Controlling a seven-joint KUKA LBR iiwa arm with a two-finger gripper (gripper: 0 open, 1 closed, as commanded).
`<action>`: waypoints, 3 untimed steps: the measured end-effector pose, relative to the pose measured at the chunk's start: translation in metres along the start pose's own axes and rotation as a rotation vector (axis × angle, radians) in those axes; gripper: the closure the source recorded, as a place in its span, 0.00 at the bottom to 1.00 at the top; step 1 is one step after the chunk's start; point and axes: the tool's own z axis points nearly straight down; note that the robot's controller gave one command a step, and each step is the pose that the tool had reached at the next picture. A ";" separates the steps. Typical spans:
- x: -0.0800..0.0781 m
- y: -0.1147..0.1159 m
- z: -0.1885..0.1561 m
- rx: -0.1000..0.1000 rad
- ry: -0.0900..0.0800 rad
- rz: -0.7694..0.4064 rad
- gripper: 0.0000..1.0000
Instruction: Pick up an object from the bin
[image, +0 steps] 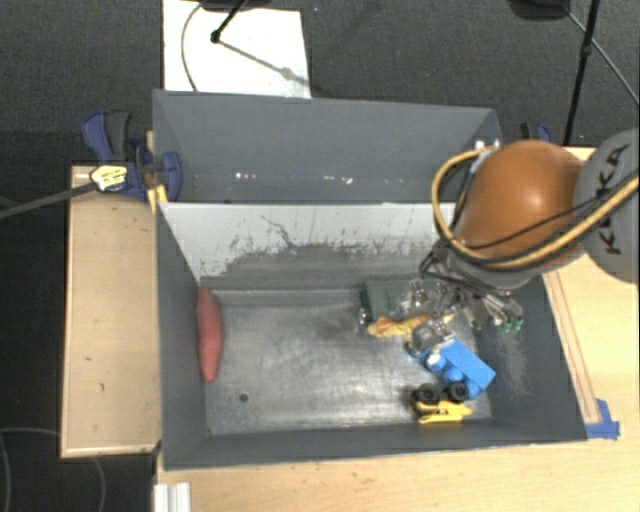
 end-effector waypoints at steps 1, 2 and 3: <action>0.000 0.000 0.000 0.000 0.000 0.002 1.00; 0.000 0.000 0.000 0.000 0.000 0.003 1.00; 0.002 -0.011 0.055 0.003 -0.006 0.051 1.00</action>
Offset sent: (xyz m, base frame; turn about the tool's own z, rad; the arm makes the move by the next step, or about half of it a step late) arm 0.0211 -0.0617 -0.1064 -0.3709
